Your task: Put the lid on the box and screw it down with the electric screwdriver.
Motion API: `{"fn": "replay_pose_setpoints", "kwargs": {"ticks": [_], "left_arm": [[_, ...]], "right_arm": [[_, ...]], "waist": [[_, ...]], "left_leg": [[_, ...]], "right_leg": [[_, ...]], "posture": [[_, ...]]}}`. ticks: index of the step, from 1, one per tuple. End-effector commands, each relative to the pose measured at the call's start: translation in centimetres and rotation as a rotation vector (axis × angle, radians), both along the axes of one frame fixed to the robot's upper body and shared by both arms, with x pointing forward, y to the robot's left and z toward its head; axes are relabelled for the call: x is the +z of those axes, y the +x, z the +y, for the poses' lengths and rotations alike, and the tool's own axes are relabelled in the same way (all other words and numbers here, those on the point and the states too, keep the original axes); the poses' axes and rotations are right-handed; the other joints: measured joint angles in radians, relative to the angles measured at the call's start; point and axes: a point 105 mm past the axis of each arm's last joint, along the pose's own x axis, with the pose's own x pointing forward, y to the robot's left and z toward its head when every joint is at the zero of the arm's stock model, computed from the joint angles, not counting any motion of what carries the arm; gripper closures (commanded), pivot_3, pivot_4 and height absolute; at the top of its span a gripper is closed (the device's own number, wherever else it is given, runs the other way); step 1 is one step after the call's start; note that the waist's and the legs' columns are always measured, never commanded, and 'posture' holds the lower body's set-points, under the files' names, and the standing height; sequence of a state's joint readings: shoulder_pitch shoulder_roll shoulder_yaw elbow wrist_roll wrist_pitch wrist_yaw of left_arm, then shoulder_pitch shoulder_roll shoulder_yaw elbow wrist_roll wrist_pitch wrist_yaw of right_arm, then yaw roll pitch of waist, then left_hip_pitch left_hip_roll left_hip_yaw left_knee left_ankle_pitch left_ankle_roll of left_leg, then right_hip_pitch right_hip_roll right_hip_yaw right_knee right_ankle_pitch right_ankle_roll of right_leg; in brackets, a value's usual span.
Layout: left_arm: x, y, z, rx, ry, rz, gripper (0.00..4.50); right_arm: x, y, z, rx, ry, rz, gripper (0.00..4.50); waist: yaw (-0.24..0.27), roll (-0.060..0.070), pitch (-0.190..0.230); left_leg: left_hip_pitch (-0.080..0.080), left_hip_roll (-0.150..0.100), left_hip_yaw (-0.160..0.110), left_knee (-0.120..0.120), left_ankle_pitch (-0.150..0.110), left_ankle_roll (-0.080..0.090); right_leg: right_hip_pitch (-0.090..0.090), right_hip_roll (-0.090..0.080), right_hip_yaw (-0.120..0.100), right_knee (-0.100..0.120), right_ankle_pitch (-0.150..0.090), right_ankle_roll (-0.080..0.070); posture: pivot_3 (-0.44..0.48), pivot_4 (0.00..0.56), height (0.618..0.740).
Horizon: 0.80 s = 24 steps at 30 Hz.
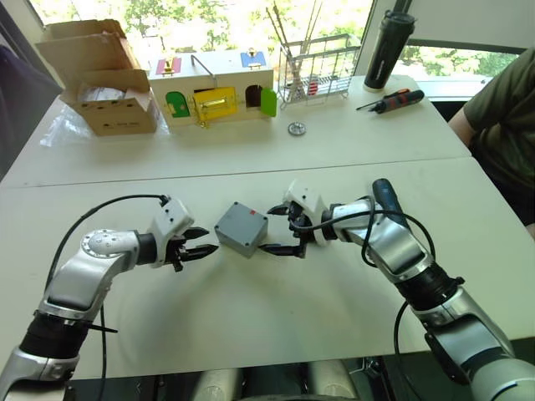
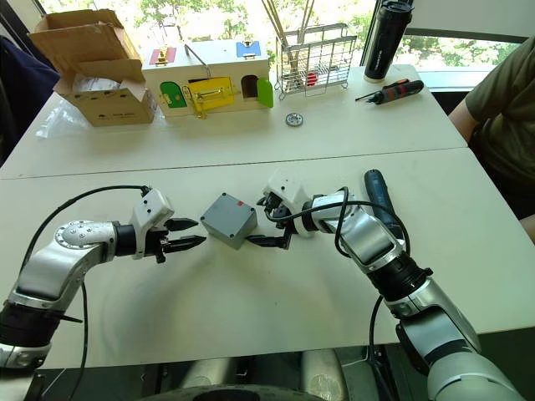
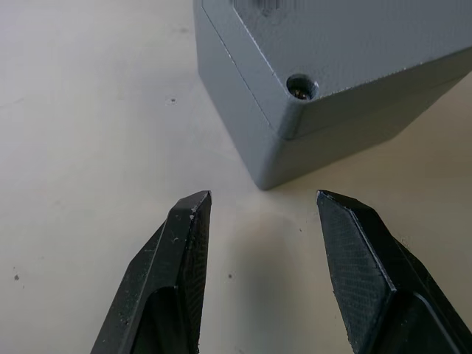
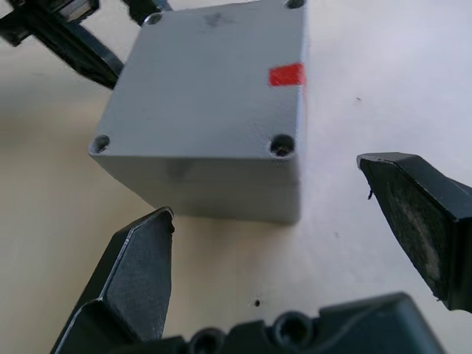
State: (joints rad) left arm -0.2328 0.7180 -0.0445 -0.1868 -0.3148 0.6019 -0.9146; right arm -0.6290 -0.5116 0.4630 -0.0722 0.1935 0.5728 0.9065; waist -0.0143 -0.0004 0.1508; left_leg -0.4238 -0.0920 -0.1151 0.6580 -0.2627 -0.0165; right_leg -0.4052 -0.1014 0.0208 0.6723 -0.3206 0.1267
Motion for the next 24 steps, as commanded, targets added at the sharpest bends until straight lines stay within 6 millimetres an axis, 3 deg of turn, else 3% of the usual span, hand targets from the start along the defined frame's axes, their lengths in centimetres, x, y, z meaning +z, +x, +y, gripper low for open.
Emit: {"fn": "replay_pose_setpoints", "kwargs": {"ticks": [1, 11, 19, 24], "left_arm": [[1.0, 1.0, -0.2, 0.035, -0.022, -0.062, 2.2], [0.9, 2.7, -0.9, 0.047, -0.037, -0.097, 2.2], [0.8, 2.3, -1.4, 0.004, -0.046, -0.079, 2.2], [1.2, 1.9, -0.7, -0.012, -0.026, -0.077, 2.2]], "right_arm": [[0.8, -1.0, 0.9, 0.067, 0.03, -0.011, 0.02], [0.8, -4.0, 1.8, 0.09, 0.067, 0.066, 0.02], [0.4, -3.9, 1.7, 0.043, 0.059, 0.063, 0.02], [1.2, -3.6, 0.6, 0.016, 0.05, 0.029, 0.02]], "waist": [[0.0, 0.0, 0.0], [0.0, 0.0, 0.0], [0.001, 0.0, 0.0], [0.0, 0.0, 0.0]], "left_leg": [[0.0, 0.0, 0.0, 0.0, 0.0, 0.0], [0.0, 0.0, 0.0, 0.001, 0.0, 0.0], [0.0, 0.0, 0.0, 0.001, 0.0, 0.0], [0.0, 0.0, 0.0, 0.001, 0.0, 0.0]], "right_leg": [[0.0, 0.0, 0.0, 0.0, 0.0, 0.0], [0.0, 0.0, 0.0, 0.0, 0.0, 0.0], [0.0, -0.001, 0.0, 0.0, 0.0, 0.0], [0.0, -0.001, 0.0, 0.0, 0.0, 0.0]], "posture": [[0.0, 0.15, 0.74], [0.0, 0.15, 0.74], [0.0, 0.15, 0.74], [0.0, 0.15, 0.74]]}}
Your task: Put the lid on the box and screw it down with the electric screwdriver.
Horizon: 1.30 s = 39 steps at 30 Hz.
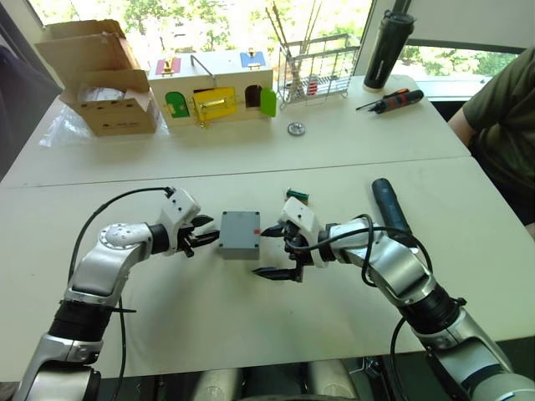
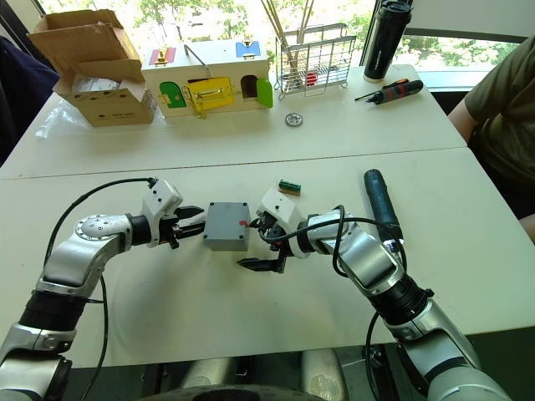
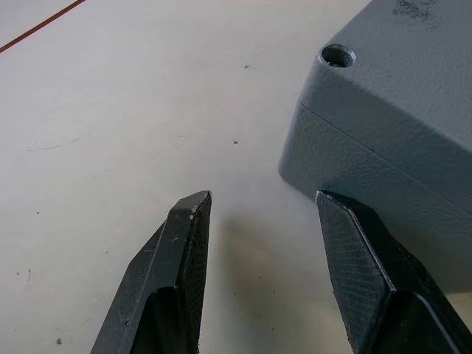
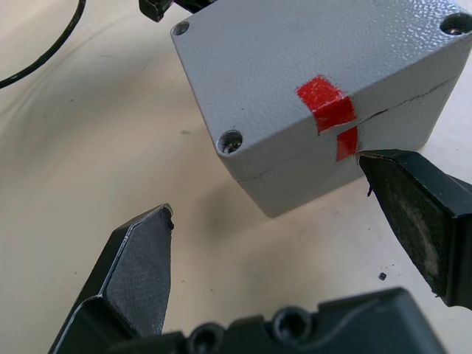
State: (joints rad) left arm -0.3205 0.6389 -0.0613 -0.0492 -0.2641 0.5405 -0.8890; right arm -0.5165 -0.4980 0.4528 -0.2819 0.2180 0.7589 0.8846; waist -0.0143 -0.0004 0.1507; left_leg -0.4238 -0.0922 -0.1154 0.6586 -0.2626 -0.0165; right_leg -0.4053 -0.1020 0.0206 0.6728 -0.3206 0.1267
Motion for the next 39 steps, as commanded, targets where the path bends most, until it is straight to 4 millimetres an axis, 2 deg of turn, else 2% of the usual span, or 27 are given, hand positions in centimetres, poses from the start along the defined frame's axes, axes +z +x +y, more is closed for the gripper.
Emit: {"fn": "replay_pose_setpoints", "kwargs": {"ticks": [1, 5, 8, 10, 13, 16, 19, 21, 29, 39], "left_arm": [[1.9, -0.5, 0.5, -0.055, 0.023, -0.04, 2.2], [4.9, -0.8, 2.3, -0.083, 0.028, -0.055, 2.2], [7.8, -1.0, 1.4, -0.148, -0.011, -0.085, 2.2], [8.9, -1.2, 0.4, -0.182, -0.028, -0.104, 2.2], [9.5, -1.2, -1.5, -0.238, 0.009, -0.149, 2.2], [9.5, -1.4, -3.0, -0.29, 0.048, -0.176, 2.2], [9.4, -1.8, -4.1, -0.325, 0.047, -0.178, 2.2], [9.4, -2.0, -4.4, -0.33, 0.045, -0.18, 2.2], [9.2, -2.1, -4.1, -0.303, 0.044, -0.175, 2.2], [8.8, -0.5, -2.8, -0.217, 0.041, -0.176, 2.2]], "right_arm": [[2.9, -0.3, -1.0, 0.003, 0.038, -0.082, 0.02], [6.7, -0.5, -3.5, -0.052, 0.132, -0.084, 0.02], [8.5, 0.9, -5.2, -0.125, 0.194, -0.105, 0.02], [8.7, 2.7, -6.0, -0.201, 0.216, -0.135, 0.02], [7.9, 6.9, -7.1, -0.35, 0.234, -0.198, 0.02], [7.1, 9.1, -6.8, -0.381, 0.265, -0.211, 0.02], [5.5, 10.4, -6.1, -0.386, 0.256, -0.199, 0.76], [4.7, 11.0, -5.8, -0.388, 0.254, -0.184, 1.4], [3.3, 11.9, -5.3, -0.377, 0.23, -0.17, 1.4], [2.7, 12.5, -4.9, -0.377, 0.217, -0.161, 1.4]], "waist": [[0.001, 0.0, 0.0], [0.001, 0.0, 0.0], [0.005, 0.0, 0.0], [0.002, 0.0, 0.0], [-0.004, 0.0, 0.0], [-0.008, 0.0, 0.0], [-0.018, 0.0, 0.0], [-0.027, 0.0, 0.0], [-0.032, 0.0, 0.0], [-0.031, 0.0, 0.0]], "left_leg": [[0.0, 0.0, 0.0, 0.0, 0.0, 0.0], [-0.001, 0.0, 0.0, 0.0, 0.0, 0.0], [-0.001, 0.0, -0.002, 0.0, 0.0, 0.0], [0.0, 0.0, -0.001, 0.0, 0.0, 0.0], [0.0, 0.0, 0.0, 0.0, 0.0, 0.0], [0.0, 0.0, 0.001, -0.001, 0.0, 0.0], [0.0, 0.0, 0.001, -0.003, 0.0, 0.0], [0.0, 0.0, 0.001, -0.003, 0.0, 0.0], [0.0, 0.0, 0.001, -0.002, 0.0, 0.0], [0.0, 0.0, 0.0, -0.002, 0.0, 0.0]], "right_leg": [[0.0, 0.0, 0.0, 0.0, 0.0, 0.0], [0.0, 0.0, 0.0, -0.001, 0.0, 0.0], [0.001, 0.0, 0.0, -0.001, 0.0, 0.0], [0.002, 0.0, 0.0, -0.001, 0.0, 0.0], [0.002, 0.0, 0.0, -0.001, 0.0, 0.0], [0.0, 0.001, 0.0, 0.0, 0.0, 0.0], [-0.001, 0.001, 0.0, 0.0, 0.0, 0.0], [-0.001, 0.001, 0.0, 0.0, 0.0, 0.0], [-0.001, 0.002, 0.0, 0.0, 0.0, 0.0], [-0.001, 0.002, 0.0, 0.0, 0.0, 0.0]], "posture": [[0.0, 0.15, 0.74], [0.0, 0.15, 0.74], [0.0, 0.15, 0.74], [0.0, 0.15, 0.74], [0.0, 0.15, 0.74], [0.0, 0.15, 0.74], [0.0, 0.15, 0.74], [0.0, 0.15, 0.74], [0.0, 0.15, 0.74], [0.0, 0.15, 0.74]]}}
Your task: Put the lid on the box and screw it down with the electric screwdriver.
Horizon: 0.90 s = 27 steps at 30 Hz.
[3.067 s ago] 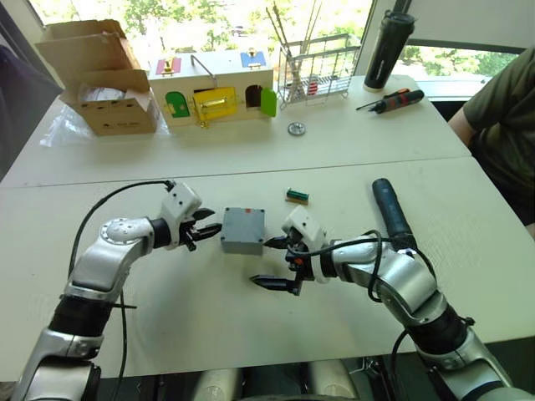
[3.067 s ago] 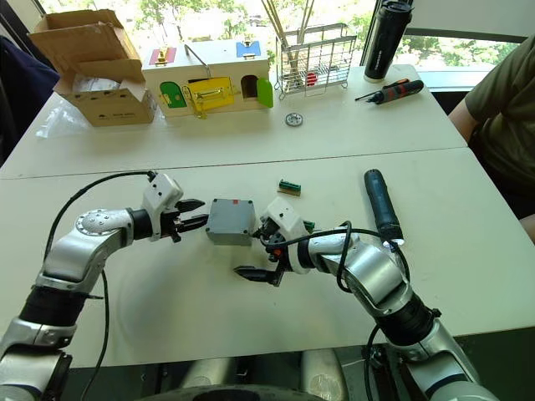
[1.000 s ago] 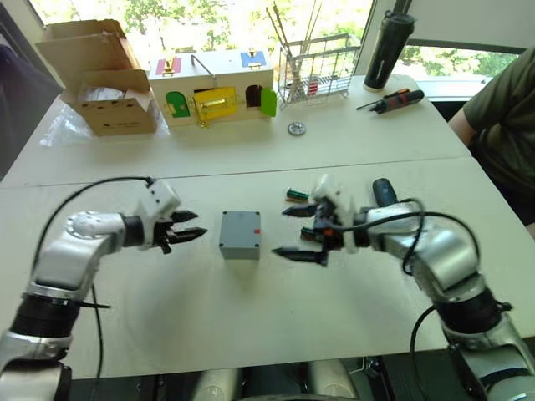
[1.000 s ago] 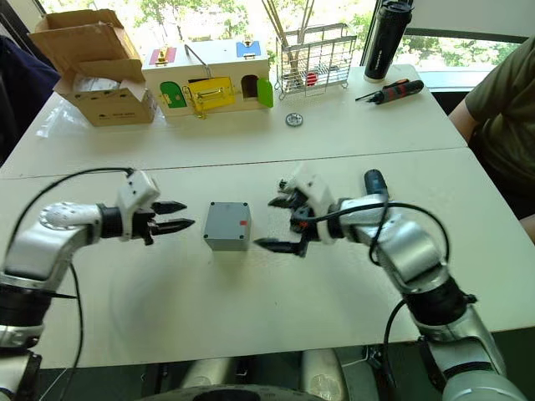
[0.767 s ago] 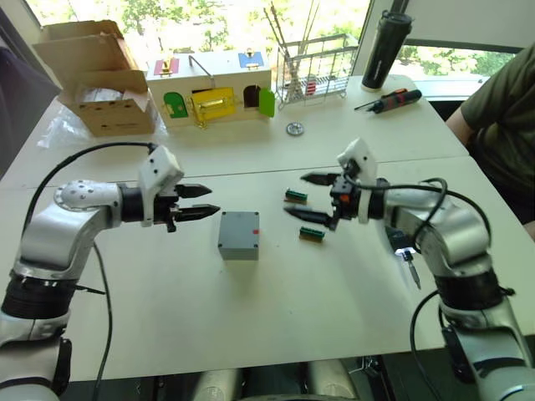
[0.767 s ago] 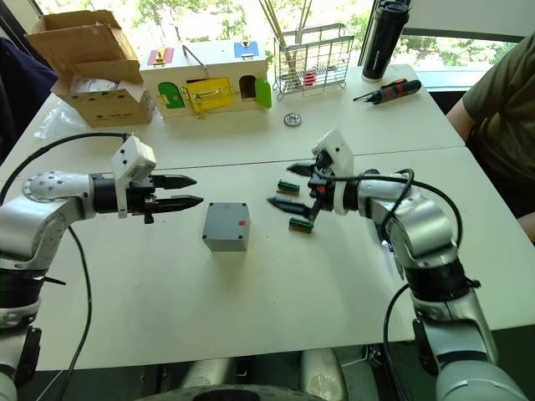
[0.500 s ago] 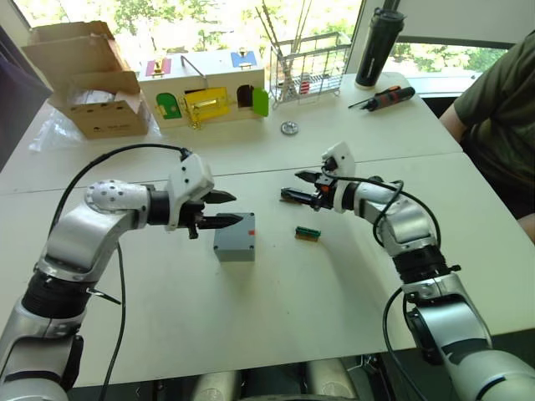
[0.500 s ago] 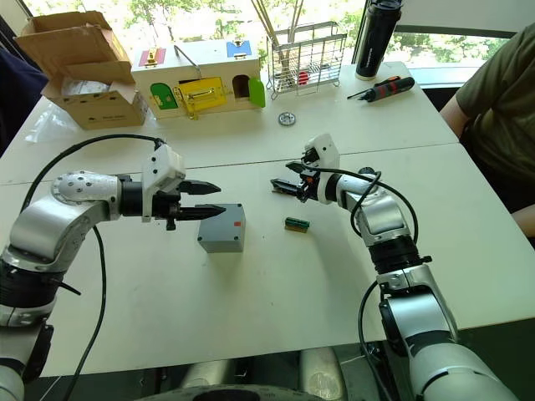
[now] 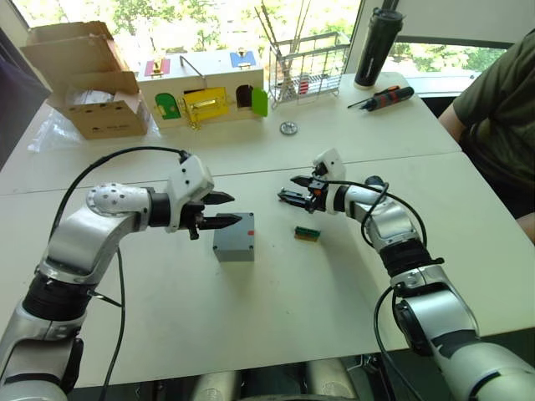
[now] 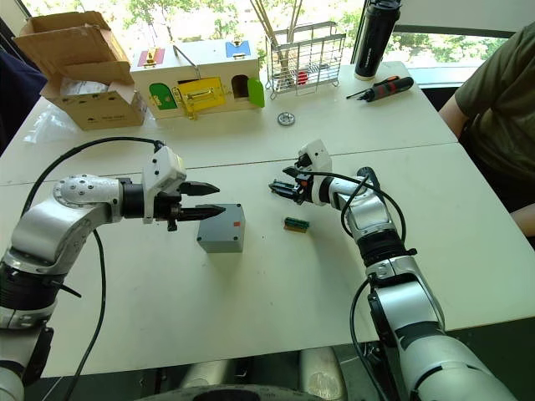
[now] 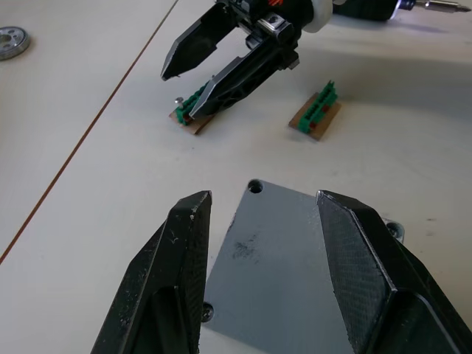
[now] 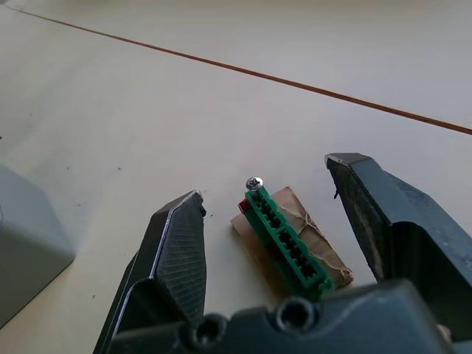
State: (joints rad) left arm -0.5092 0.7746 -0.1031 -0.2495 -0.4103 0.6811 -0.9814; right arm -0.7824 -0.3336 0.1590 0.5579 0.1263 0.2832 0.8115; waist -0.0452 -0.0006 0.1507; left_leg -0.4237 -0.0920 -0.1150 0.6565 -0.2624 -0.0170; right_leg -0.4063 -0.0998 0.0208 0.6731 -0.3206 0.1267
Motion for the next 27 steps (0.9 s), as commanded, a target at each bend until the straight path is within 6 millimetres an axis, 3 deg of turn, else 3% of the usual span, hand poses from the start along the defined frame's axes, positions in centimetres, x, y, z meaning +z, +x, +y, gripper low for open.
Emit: {"fn": "replay_pose_setpoints", "kwargs": {"ticks": [1, 6, 7, 9, 13, 19, 27], "left_arm": [[1.1, 0.7, 0.6, 0.037, -0.004, -0.062, 2.2], [0.9, 1.0, 0.8, 0.058, -0.015, -0.065, 2.2], [0.9, 1.0, 0.8, 0.061, -0.016, -0.064, 2.2], [0.7, 1.0, 0.9, 0.063, -0.016, -0.064, 2.2], [0.5, 0.9, 1.0, 0.068, -0.016, -0.061, 2.2], [0.2, 1.0, 1.1, 0.071, -0.01, -0.06, 2.2], [-0.2, 1.3, 1.6, 0.087, -0.013, -0.056, 2.2]], "right_arm": [[1.3, 0.3, 0.6, 0.021, 0.009, -0.047, 1.4], [1.2, 0.4, 0.8, 0.02, 0.017, -0.041, 1.4], [1.2, 0.5, 0.9, 0.021, 0.018, -0.04, 2.03], [1.2, 0.5, 0.9, 0.019, 0.026, -0.037, 2.59], [1.4, 0.7, 1.0, 0.008, 0.038, -0.037, 4.46], [1.2, 0.6, 0.9, 0.005, 0.036, -0.036, 4.46], [3.1, 0.6, 0.8, 0.01, 0.056, -0.08, 4.46]], "waist": [[0.0, 0.0, 0.0], [-0.001, 0.0, 0.0], [-0.001, 0.0, 0.0], [-0.001, 0.0, 0.0], [-0.001, 0.0, 0.0], [-0.001, 0.0, 0.0], [-0.001, 0.0, 0.0]], "left_leg": [[0.0, 0.0, 0.0, 0.0, 0.0, 0.0], [0.0, 0.0, 0.0, 0.0, 0.0, 0.0], [0.0, 0.0, 0.0, 0.0, 0.0, 0.0], [0.0, 0.0, 0.0, 0.0, 0.0, 0.0], [0.0, 0.0, 0.0, 0.0, 0.0, 0.0], [0.0, 0.0, 0.0, 0.0, 0.0, 0.0], [0.0, 0.0, 0.0, 0.001, 0.0, 0.0]], "right_leg": [[0.0, 0.0, 0.0, 0.0, 0.0, 0.0], [0.0, 0.0, 0.0, 0.0, 0.0, 0.0], [0.0, 0.0, 0.0, 0.0, 0.0, 0.0], [0.0, 0.0, 0.0, 0.0, 0.0, 0.0], [0.0, 0.0, 0.0, 0.0, 0.0, 0.0], [0.0, 0.0, 0.0, 0.0, 0.0, 0.0], [0.0, 0.0, 0.0, 0.001, 0.0, 0.0]], "posture": [[0.0, 0.15, 0.74], [0.0, 0.15, 0.74], [0.0, 0.15, 0.74], [0.0, 0.15, 0.74], [0.0, 0.15, 0.74], [0.0, 0.15, 0.74], [0.0, 0.15, 0.74]]}}
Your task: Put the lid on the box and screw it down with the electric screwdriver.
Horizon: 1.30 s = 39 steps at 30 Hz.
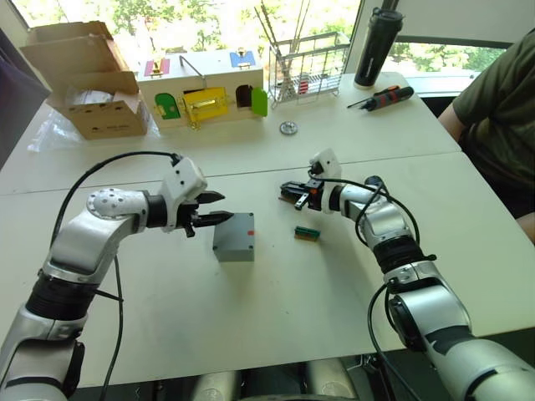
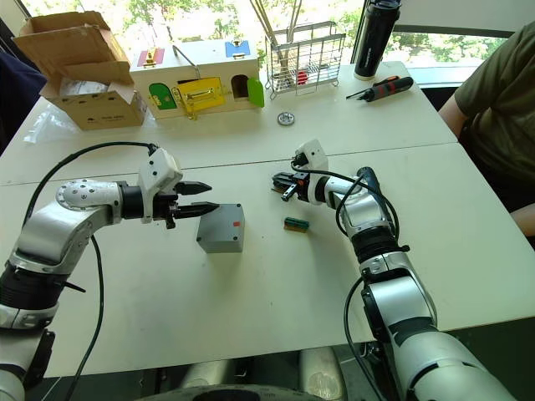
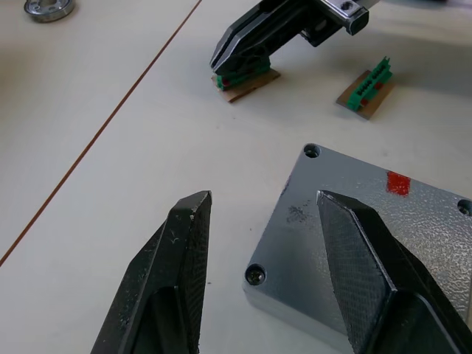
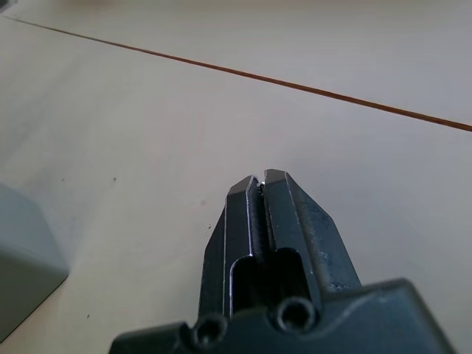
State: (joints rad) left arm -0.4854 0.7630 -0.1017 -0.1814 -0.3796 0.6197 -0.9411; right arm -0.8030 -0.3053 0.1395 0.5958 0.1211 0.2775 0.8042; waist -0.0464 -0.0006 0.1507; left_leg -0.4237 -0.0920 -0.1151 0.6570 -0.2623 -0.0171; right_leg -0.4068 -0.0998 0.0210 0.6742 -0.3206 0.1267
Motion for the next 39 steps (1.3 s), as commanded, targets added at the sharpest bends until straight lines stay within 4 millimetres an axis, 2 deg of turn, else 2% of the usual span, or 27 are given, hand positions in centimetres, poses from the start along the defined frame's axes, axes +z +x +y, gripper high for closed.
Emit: {"fn": "replay_pose_setpoints", "kwargs": {"ticks": [1, 9, 13, 17, 21, 29, 39], "left_arm": [[0.8, 0.3, 0.5, 0.014, -0.009, -0.045, 2.2], [0.6, 0.4, 0.4, 0.017, -0.016, -0.046, 2.2], [0.8, -0.1, 1.1, 0.017, -0.01, -0.032, 2.2], [0.9, -1.1, 1.9, 0.005, 0.013, -0.004, 2.2], [0.9, -1.8, 2.4, -0.002, 0.028, 0.022, 2.2], [0.8, -2.7, 2.2, -0.03, 0.032, 0.054, 2.2], [0.5, -2.7, 1.8, -0.035, 0.029, 0.059, 2.2]], "right_arm": [[3.1, 0.2, 0.3, 0.021, 0.03, -0.091, 4.46], [4.9, -0.2, 0.4, 0.038, 0.041, -0.136, 4.46], [6.5, -2.7, 1.7, 0.138, 0.067, -0.149, 4.46], [6.3, -5.6, 3.4, 0.221, 0.077, -0.126, 4.46], [5.5, -7.6, 5.0, 0.274, 0.08, -0.097, 4.46], [4.6, -8.4, 6.2, 0.296, 0.086, -0.061, 4.46], [4.1, -8.6, 6.6, 0.305, 0.076, -0.049, 4.46]], "waist": [[0.0, 0.0, 0.0], [0.0, 0.0, 0.0], [-0.001, 0.0, 0.0], [0.0, 0.0, 0.0], [0.004, 0.0, 0.0], [0.003, 0.0, 0.0], [0.003, 0.0, 0.0]], "left_leg": [[0.0, 0.0, 0.0, 0.0, 0.0, 0.0], [0.0, -0.001, 0.0, 0.001, 0.0, 0.0], [0.0, -0.001, 0.0, 0.001, 0.0, 0.0], [0.0, 0.0, -0.001, 0.0, 0.0, 0.0], [0.0, -0.001, -0.001, 0.001, 0.0, 0.0], [0.0, -0.001, -0.001, 0.001, 0.0, 0.0], [0.0, -0.001, -0.001, 0.001, 0.0, 0.0]], "right_leg": [[0.0, 0.0, 0.0, 0.0, 0.0, 0.0], [-0.002, -0.001, 0.0, 0.007, 0.0, 0.0], [-0.002, -0.001, 0.0, 0.007, 0.0, 0.0], [-0.003, -0.001, 0.0, 0.008, 0.0, 0.0], [-0.002, -0.002, 0.0, 0.008, 0.0, 0.0], [-0.002, -0.002, 0.0, 0.008, 0.0, 0.0], [-0.003, -0.002, 0.0, 0.008, 0.0, 0.0]], "posture": [[0.0, 0.15, 0.74], [0.0, 0.15, 0.74], [0.0, 0.15, 0.74], [0.0, 0.15, 0.74], [0.0, 0.15, 0.74], [0.0, 0.15, 0.74], [0.0, 0.15, 0.74]]}}
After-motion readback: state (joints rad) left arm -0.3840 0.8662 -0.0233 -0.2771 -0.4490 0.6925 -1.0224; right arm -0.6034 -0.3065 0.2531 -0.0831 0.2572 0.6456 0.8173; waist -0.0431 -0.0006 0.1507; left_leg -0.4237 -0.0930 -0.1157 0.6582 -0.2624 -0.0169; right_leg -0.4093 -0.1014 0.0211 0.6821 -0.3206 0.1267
